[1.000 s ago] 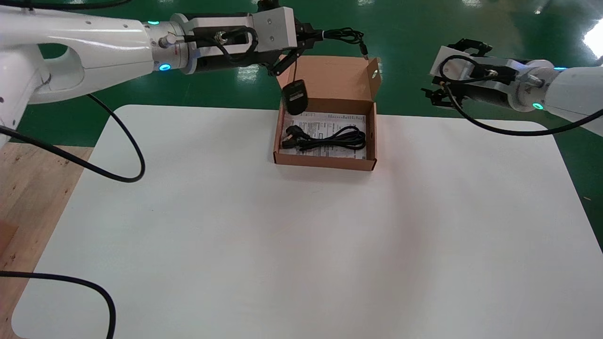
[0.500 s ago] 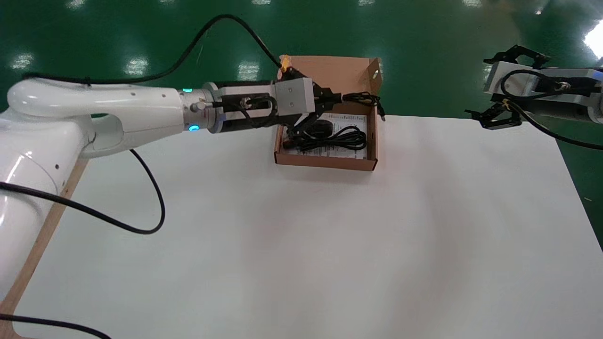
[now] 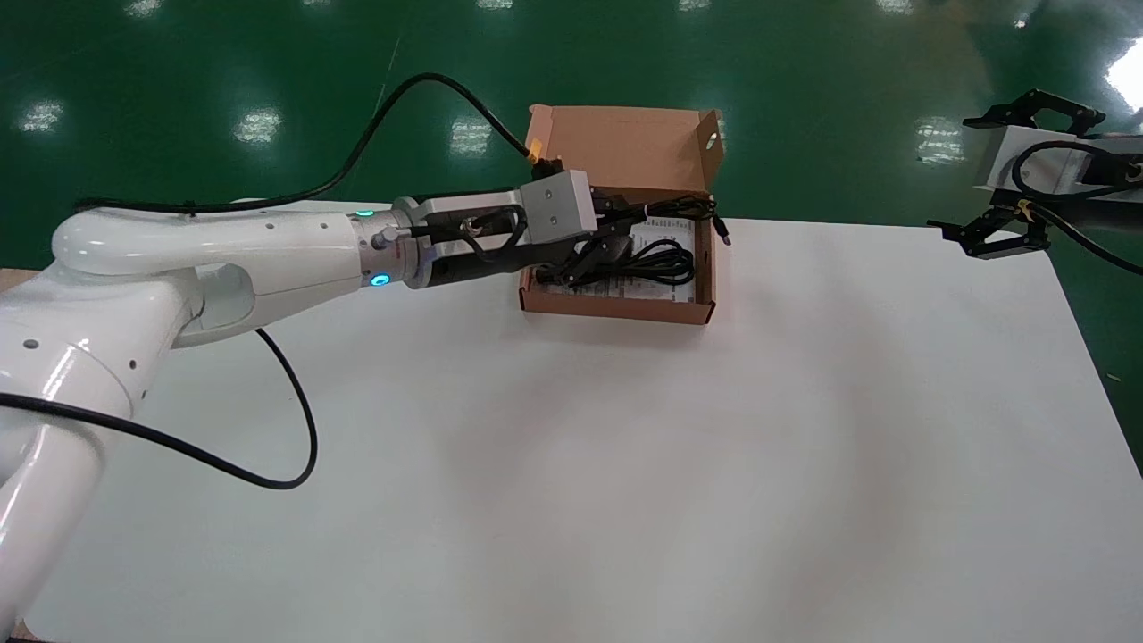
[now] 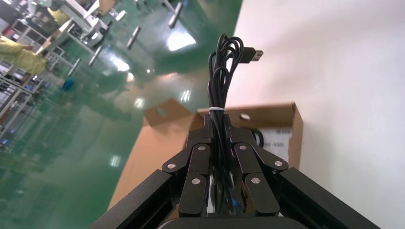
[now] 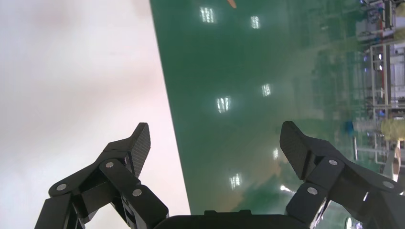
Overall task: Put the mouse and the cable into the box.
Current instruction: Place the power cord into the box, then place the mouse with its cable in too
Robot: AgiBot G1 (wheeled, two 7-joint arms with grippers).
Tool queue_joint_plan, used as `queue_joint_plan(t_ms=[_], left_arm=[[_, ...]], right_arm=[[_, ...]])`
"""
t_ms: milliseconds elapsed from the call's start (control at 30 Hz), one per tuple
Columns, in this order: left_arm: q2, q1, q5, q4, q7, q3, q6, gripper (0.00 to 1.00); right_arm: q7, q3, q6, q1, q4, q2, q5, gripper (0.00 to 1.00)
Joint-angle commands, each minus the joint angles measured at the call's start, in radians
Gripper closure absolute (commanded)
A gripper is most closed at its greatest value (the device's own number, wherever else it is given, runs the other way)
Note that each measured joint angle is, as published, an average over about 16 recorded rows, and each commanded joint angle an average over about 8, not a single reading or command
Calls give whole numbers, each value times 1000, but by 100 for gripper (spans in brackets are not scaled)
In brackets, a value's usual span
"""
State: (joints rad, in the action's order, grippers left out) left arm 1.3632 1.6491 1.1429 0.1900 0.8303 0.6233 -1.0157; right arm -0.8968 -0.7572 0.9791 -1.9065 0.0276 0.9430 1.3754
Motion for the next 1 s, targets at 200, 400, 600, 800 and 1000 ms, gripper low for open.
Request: queue_joint_plan(t_ms=[200,400,600,800,1000], left_arm=[[1,-17,3,25,0,50,64,100],[2,-21,1,40,-2,94,113,100],[3,-21,-10,52,-4,135,166,100],[3,-19,-25,62,-4,175,218,93],[3,-19,-47,73,-9,212,243,18]], right_arm=[[-7,-12,28,-15,3,-19,18,0],[-6,-18,21,-12,3,-17,26,0],[-4,-21,13,-2,4,-1,30,0],[-7,-21,7,11,12,16,30,0],[-6,-18,8,25,17,31,25,0]])
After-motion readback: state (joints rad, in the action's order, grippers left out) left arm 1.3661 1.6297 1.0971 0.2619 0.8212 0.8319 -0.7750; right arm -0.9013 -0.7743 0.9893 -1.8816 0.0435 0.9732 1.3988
